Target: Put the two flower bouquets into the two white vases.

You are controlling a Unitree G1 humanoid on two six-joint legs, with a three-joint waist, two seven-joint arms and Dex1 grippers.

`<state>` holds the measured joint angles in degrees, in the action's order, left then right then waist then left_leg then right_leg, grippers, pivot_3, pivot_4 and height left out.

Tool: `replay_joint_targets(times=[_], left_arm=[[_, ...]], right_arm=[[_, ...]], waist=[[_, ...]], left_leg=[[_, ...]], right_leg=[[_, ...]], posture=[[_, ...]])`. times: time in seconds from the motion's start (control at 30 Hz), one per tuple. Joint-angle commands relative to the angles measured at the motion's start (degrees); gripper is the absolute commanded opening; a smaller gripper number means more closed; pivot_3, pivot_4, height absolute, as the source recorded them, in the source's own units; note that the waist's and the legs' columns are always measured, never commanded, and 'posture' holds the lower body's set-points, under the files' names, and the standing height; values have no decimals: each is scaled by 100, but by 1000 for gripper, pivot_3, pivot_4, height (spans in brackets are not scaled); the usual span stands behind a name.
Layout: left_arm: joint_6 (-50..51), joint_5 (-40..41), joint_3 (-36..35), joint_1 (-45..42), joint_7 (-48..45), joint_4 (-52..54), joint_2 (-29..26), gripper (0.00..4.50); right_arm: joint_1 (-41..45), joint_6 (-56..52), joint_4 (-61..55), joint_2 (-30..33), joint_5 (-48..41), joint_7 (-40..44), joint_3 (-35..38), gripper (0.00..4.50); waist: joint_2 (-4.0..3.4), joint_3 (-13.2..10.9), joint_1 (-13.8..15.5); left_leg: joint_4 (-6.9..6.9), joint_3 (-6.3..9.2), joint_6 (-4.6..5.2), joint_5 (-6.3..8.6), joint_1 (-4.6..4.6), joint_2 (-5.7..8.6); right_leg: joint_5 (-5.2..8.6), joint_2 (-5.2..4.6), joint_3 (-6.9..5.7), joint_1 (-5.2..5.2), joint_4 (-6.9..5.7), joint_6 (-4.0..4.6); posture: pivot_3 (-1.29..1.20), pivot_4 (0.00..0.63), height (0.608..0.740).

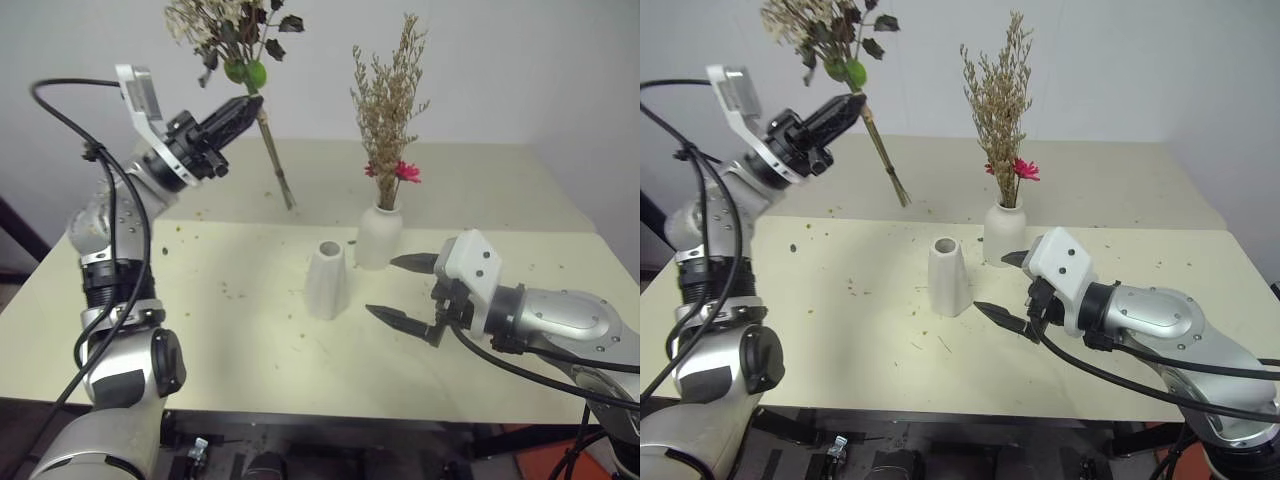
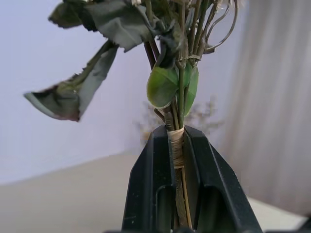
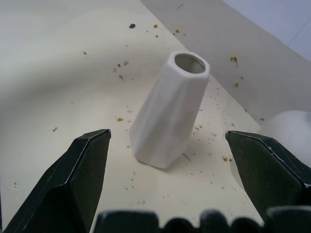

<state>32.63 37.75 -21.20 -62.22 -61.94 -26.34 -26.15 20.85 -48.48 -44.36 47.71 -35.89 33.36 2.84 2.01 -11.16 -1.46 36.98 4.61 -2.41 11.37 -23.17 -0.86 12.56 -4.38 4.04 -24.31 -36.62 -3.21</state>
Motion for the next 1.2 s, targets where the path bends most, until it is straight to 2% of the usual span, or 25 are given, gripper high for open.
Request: replay_joint_targets(times=[0.03, 0.23, 0.47, 0.93, 1.2], left_arm=[[-268, 158, 21, -333, -383, -296, 6, 118], [-579, 43, 307, -502, -872, -757, 194, 118], [-361, 141, 543, -418, -1309, -667, 279, 118], [-708, -177, 926, -96, -1411, -709, 309, 118], [-1143, -485, 1059, 28, -1335, -887, 511, 118]], right_arm=[[-75, 90, -254, -18, 78, -147, 182, 4500], [-296, -23, -471, -14, 58, -345, 308, 4500], [-410, -41, -519, 34, 75, -431, 372, 4500], [-396, 14, -433, 49, 153, -384, 321, 4500], [-370, 18, -416, 38, 237, -397, 275, 4500]], waist=[[0, 0, -31], [0, 0, -70], [0, 0, -105], [0, 0, -97], [0, 0, -100]], left_leg=[[-1, 0, 1, 0, 0, 0], [0, 1, 1, 0, 5, 1], [0, 1, 1, 0, 4, 1], [0, 2, 1, 0, 5, 0], [0, 2, 1, 0, 5, 1]], right_leg=[[-3, 0, 0, 0, 0, 6], [6, 0, 0, 5, -3, -11], [11, 1, 0, 4, -4, -19], [11, 0, 0, 4, -4, -20], [11, 0, 0, 5, -4, -19]], posture=[[0, 150, 740], [0, 150, 740], [0, 150, 740], [0, 150, 740], [0, 150, 740]])
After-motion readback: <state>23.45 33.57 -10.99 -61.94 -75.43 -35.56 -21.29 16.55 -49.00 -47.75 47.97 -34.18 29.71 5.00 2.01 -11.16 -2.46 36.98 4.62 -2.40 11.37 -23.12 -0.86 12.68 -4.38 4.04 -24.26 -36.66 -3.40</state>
